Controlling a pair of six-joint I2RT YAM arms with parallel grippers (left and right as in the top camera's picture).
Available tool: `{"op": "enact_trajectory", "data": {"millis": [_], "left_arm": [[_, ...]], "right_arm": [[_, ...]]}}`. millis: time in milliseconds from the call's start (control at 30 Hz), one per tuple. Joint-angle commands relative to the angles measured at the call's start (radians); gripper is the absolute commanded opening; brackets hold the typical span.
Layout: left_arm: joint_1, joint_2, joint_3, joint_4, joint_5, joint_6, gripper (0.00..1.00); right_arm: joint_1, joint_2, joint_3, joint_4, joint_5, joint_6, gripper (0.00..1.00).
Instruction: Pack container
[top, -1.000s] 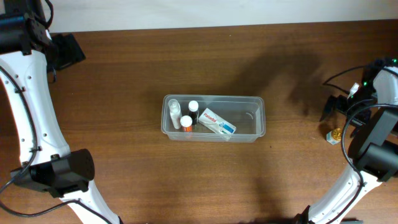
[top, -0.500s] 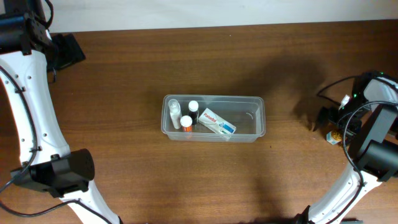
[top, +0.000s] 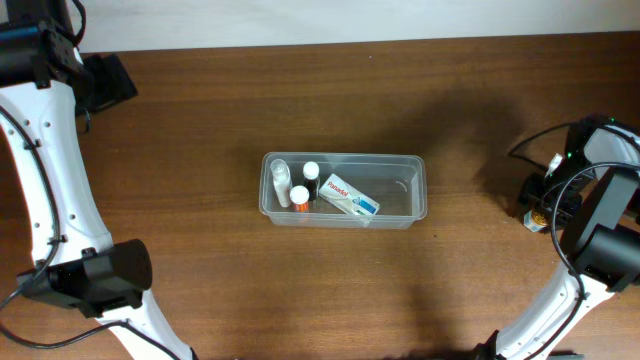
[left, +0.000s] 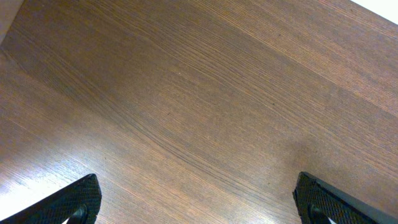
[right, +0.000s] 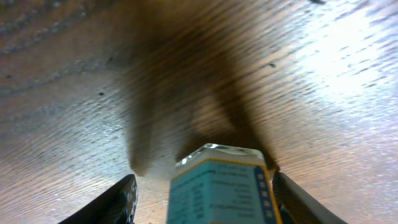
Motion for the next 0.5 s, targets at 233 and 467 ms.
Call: {"op": "enact_trajectory", "data": {"millis": [233, 467], "left_arm": [[0.005, 0.003, 0.017, -0.002, -0.008, -0.01, 0.99], [0.005, 0.003, 0.017, -0.002, -0.008, -0.01, 1.0]], "right_arm": [[-0.006, 0.0, 0.003, -0.01, 0.058, -0.109, 0.62], [-0.006, 0.0, 0.013, -0.029, 0.047, -0.133, 0.61]]}}
